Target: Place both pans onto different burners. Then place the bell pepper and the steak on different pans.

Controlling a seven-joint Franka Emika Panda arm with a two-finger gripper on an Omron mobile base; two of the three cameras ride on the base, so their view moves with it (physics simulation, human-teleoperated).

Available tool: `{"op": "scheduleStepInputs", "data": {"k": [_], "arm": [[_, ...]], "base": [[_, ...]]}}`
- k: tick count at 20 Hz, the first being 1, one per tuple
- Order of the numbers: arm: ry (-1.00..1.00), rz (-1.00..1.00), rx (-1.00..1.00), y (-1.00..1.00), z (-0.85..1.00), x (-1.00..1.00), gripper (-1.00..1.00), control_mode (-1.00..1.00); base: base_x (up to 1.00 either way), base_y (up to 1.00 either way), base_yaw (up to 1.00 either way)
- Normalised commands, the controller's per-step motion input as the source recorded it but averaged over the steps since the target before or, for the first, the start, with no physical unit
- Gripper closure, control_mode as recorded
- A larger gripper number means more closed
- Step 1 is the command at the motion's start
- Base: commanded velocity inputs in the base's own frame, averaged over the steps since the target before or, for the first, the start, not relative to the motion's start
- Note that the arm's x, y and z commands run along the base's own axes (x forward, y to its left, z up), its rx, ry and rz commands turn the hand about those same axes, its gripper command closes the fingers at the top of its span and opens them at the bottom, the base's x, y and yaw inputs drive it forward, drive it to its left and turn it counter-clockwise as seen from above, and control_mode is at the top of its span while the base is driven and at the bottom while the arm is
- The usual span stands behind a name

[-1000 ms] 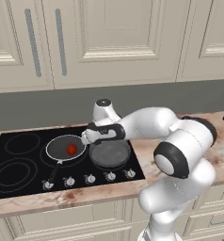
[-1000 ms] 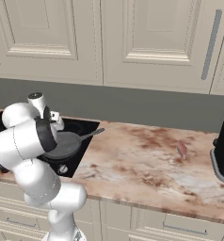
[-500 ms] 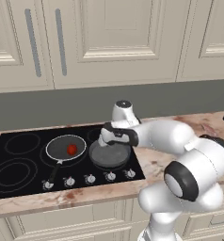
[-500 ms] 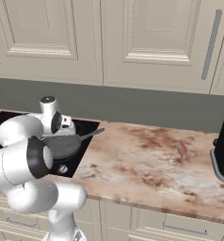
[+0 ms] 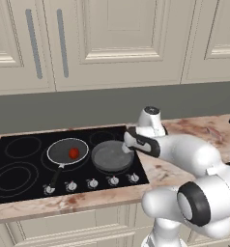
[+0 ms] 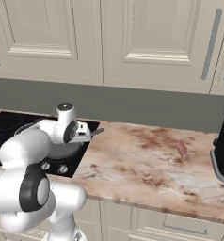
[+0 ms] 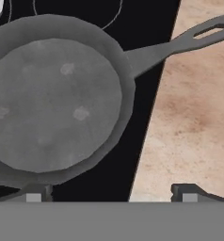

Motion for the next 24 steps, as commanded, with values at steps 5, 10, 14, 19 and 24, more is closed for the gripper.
{"op": "scheduleStepInputs", "data": {"k": [5, 10, 14, 19, 24], "arm": [[0.00, 0.00, 0.00, -0.69, 0.00, -0.01, -1.00, -1.00], [0.00, 0.01, 0.00, -0.63, 0.00, 0.00, -1.00, -1.00], [0.00, 0.01, 0.00, -0.53, 0.00, 0.00, -1.00, -1.00], [0.00, 0.00, 0.00, -0.47, 0.00, 0.00, -1.00, -1.00], [0.00, 0.00, 0.00, -0.52, 0.00, 0.00, -1.00, -1.00]], "base": [[0.00, 0.00, 0.00], [0.00, 0.00, 0.00], [0.00, 0.00, 0.00], [0.00, 0.00, 0.00], [0.00, 0.00, 0.00]]}}
